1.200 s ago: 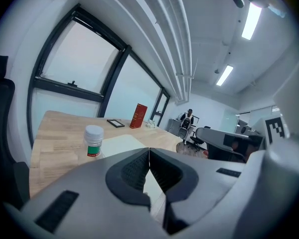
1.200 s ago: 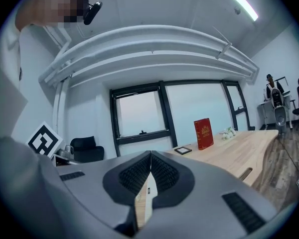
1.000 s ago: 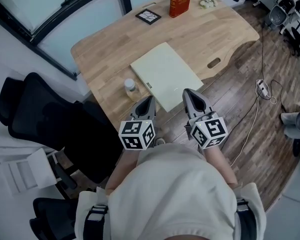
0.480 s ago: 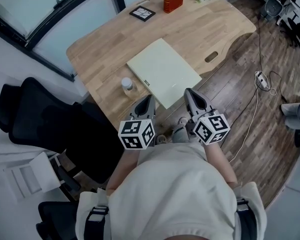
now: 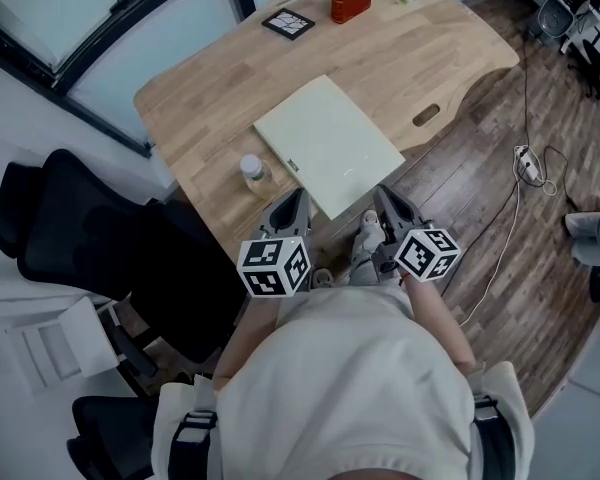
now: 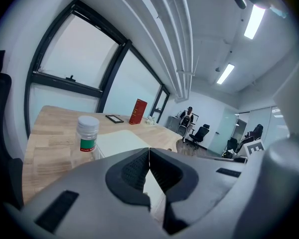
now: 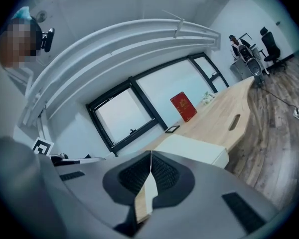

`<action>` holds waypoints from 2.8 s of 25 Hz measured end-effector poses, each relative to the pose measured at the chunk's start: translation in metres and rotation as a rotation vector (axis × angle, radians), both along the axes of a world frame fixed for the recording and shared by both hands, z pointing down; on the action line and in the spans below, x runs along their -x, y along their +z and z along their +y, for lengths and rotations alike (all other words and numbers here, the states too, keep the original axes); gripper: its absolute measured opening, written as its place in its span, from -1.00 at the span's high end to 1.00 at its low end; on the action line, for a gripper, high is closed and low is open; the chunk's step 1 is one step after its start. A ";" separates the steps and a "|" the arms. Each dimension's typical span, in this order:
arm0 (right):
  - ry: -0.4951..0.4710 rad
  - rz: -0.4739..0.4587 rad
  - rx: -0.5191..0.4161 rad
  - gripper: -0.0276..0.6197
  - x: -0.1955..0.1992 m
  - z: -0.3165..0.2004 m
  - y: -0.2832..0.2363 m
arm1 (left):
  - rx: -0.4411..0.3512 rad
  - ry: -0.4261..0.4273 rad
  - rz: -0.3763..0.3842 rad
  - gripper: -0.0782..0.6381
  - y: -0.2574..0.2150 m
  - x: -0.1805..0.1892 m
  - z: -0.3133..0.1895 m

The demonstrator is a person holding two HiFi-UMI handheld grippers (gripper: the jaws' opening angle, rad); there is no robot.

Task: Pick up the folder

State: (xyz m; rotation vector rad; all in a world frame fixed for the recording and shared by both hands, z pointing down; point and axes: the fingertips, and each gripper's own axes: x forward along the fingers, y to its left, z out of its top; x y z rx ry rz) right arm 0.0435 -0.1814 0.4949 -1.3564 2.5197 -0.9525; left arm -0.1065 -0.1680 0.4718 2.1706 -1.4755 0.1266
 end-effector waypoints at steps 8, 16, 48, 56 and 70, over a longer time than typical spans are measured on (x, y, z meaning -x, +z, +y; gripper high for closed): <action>-0.015 -0.172 0.137 0.85 -0.015 -0.015 0.049 | 0.006 -0.038 -0.008 0.72 0.004 0.002 -0.012; 0.030 -0.421 0.302 0.84 -0.035 -0.026 0.093 | 0.015 -0.053 -0.014 0.72 0.008 0.000 -0.022; 0.058 -0.698 0.439 -0.49 -0.059 -0.090 0.165 | 0.030 -0.117 -0.052 0.72 0.014 -0.007 -0.045; 0.030 -0.737 0.451 -0.50 -0.045 -0.110 0.164 | 0.033 -0.155 -0.066 0.72 0.015 0.001 -0.047; 0.028 -0.754 0.479 -0.50 -0.027 -0.129 0.165 | 0.042 -0.178 -0.076 0.72 0.017 0.007 -0.046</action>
